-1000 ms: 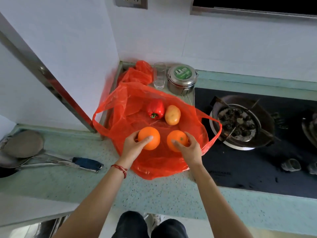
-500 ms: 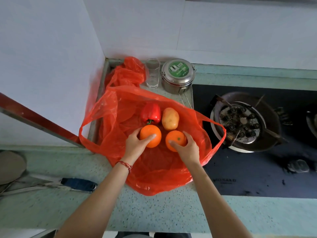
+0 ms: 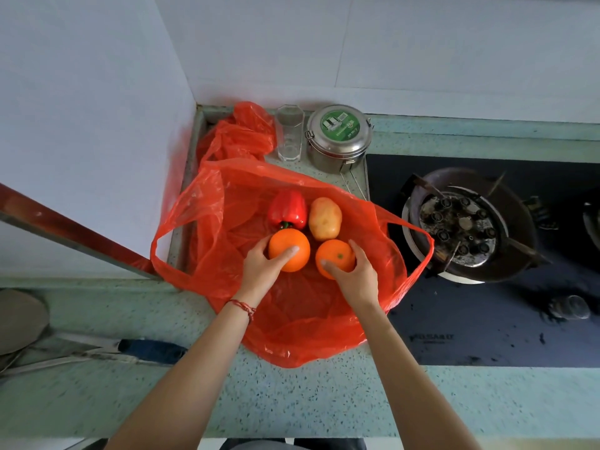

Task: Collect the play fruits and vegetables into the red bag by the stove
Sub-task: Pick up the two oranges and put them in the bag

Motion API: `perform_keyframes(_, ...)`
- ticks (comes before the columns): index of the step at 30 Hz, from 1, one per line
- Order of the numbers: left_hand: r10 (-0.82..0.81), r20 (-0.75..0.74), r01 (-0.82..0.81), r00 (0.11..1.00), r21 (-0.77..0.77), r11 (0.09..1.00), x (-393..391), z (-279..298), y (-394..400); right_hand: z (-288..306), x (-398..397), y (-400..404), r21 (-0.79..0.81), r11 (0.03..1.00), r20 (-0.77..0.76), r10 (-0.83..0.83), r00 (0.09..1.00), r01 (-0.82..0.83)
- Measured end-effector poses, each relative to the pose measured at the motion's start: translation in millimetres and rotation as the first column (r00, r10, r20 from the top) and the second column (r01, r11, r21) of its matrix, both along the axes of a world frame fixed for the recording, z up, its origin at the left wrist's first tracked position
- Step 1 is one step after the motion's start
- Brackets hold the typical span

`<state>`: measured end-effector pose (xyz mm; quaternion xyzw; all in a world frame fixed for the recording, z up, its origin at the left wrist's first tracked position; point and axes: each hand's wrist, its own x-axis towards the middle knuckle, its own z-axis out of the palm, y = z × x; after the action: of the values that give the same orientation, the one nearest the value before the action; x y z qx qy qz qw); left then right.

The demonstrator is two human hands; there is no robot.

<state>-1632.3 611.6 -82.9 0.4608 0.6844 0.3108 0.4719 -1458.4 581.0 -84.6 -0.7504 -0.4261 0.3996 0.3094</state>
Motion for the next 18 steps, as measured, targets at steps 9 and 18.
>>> perform_keyframes(9, -0.006, 0.027, 0.005, 1.0, 0.037, 0.999, -4.3, 6.8, -11.8, 12.4, 1.8, -16.6, 0.058, 0.998, 0.039, -0.002, 0.999, 0.0)
perform_keyframes(18, -0.256, -0.362, 0.391, 0.896, 0.374, 0.841, 0.5, 22.0, -43.4, 36.2, 8.7, -63.5, 0.228, 0.973, 0.303, -0.031, 0.953, -0.041)
